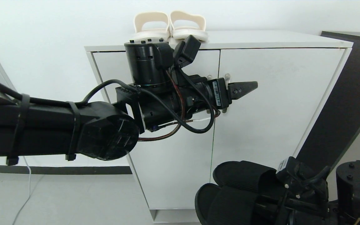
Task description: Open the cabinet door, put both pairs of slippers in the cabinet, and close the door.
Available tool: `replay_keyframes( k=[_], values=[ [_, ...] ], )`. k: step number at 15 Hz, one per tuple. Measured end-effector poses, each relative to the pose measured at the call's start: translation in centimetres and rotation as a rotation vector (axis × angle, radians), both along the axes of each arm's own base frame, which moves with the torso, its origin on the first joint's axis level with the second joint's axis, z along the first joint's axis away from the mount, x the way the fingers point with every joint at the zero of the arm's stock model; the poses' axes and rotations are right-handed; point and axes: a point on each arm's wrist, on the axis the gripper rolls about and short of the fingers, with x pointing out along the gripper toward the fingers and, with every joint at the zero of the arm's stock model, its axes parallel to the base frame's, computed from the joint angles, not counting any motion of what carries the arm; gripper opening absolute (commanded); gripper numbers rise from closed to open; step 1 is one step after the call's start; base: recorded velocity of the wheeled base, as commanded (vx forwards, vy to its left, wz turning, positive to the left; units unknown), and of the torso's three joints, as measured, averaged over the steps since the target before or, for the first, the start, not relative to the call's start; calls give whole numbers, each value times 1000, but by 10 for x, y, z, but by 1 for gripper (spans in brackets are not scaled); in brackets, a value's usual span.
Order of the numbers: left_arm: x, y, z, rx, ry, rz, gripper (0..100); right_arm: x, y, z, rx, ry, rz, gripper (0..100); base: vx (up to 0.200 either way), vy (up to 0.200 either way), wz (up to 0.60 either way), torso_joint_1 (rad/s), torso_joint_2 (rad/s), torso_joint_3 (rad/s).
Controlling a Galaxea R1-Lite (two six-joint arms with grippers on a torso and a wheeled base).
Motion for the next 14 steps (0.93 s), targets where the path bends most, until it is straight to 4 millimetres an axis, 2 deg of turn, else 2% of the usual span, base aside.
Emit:
replay_keyframes(
  k=[8,9,14],
  values=[
    [14,-9,-12,27,30,11,100,0,0,0,-1,1,0,0,0,0,0,0,0,0],
    [14,-10,-12,32,36,10,0,0,0,0,-1,0,0,0,0,0,0,0,0,0],
    [15,-11,-13,43,45,9,0,0,0,0,-3,-2,2,0,0,0,0,0,0,0]
  ],
)
